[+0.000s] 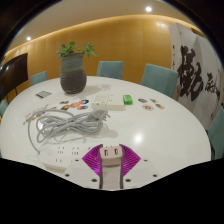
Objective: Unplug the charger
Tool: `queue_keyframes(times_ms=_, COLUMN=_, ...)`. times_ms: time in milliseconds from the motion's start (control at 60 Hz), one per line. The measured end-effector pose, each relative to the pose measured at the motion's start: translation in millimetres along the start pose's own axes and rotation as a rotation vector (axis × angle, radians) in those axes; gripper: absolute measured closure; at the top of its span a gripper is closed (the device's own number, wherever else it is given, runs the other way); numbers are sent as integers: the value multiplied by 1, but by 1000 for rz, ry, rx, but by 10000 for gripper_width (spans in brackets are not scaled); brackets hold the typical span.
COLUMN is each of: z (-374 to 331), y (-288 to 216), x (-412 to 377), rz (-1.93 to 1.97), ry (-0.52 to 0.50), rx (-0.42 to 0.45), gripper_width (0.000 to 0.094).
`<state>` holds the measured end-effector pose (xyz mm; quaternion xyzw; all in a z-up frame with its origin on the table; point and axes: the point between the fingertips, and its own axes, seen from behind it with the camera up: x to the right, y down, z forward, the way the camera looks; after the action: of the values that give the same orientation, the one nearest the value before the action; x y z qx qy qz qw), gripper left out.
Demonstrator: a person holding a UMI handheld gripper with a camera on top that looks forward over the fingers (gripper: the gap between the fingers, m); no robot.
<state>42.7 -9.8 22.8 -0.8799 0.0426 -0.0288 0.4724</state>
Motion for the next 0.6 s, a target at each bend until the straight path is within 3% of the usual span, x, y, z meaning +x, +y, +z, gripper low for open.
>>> queue_keyframes(times_ms=67, z=1, y=-1, x=0, rz=21, ry=-5, rx=-15, gripper_width=762)
queue_keyframes(times_ms=167, z=0, y=-4, x=1, rz=22, ry=9, rx=-30, gripper_width=767)
queue_keyframes(times_ms=350, z=-111, y=-239, x=8, rz=31, ry=-15, rx=477, gripper_width=768)
queue_keyframes(times_ms=433, z=-152, y=-314, x=35, rz=79, ry=3, rx=602, gripper_width=768)
queue_keyframes(times_ms=517, z=-139, y=-313, x=82, rz=91, ry=45, rx=592, gripper_width=768)
queue_keyframes(times_ms=600, z=-100, y=-254, x=115, rz=77, ry=90, rx=441, gripper_width=765)
